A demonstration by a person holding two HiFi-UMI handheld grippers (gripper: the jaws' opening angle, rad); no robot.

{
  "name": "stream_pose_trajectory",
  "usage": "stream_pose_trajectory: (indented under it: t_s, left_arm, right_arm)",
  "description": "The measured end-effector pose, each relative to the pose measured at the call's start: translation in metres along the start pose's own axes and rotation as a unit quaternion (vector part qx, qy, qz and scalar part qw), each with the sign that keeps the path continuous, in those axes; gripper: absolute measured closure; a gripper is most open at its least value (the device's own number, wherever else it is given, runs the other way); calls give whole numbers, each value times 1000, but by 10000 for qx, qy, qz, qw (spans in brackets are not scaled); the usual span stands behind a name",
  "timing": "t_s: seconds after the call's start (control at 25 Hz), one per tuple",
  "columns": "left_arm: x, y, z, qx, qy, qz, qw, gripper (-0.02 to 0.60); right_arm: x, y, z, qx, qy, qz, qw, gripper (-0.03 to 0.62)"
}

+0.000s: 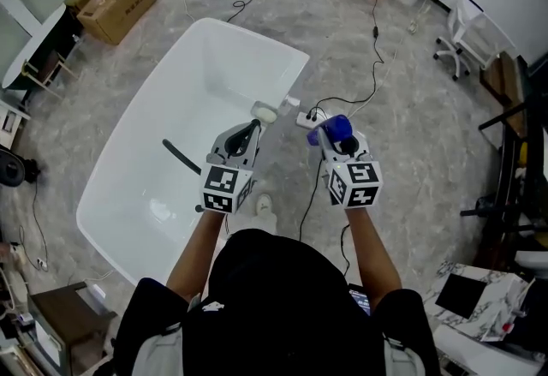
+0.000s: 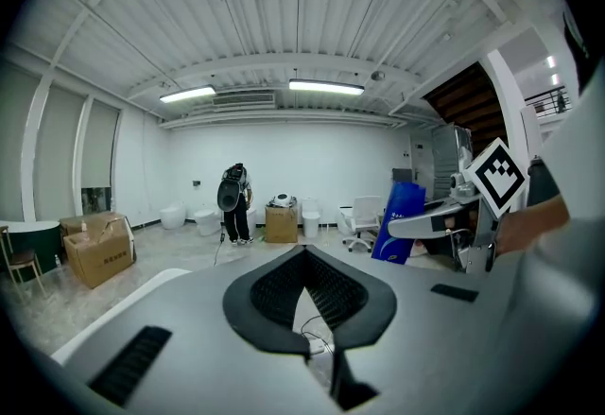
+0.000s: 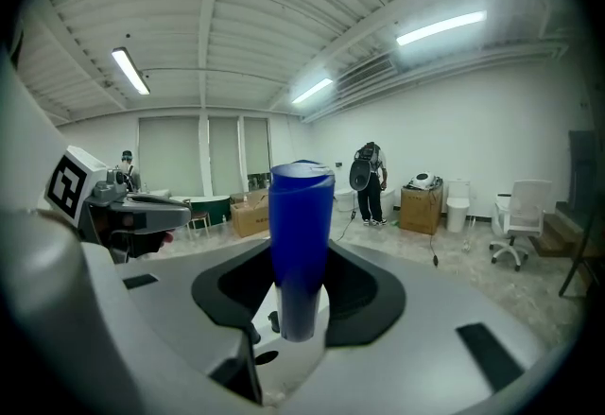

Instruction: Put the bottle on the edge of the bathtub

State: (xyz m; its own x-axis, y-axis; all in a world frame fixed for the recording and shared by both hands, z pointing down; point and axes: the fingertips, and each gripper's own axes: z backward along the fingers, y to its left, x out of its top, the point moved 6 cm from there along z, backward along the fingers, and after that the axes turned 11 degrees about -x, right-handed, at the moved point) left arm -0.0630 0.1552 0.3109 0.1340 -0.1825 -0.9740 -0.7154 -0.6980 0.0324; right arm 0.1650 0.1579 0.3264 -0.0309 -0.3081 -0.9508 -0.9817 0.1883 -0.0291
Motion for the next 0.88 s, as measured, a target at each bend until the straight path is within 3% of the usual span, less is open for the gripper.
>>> stream_pose_trajectory:
  t_s: [0.48,0.6,0.88]
  left_arm:
    - [3,110,-70,-169,147,124,9997,571]
    - [1,125,-85,-248,217,67,9994,571]
    - [-17,146,-108,-336,398,361,9980,571]
  right_arm:
    - [21,5,-122,-350,179,72,9992,430]
    - [21,7,-144,-388,260,80,9989,430]
    - [14,5,-180,-367,477,97,9981,430]
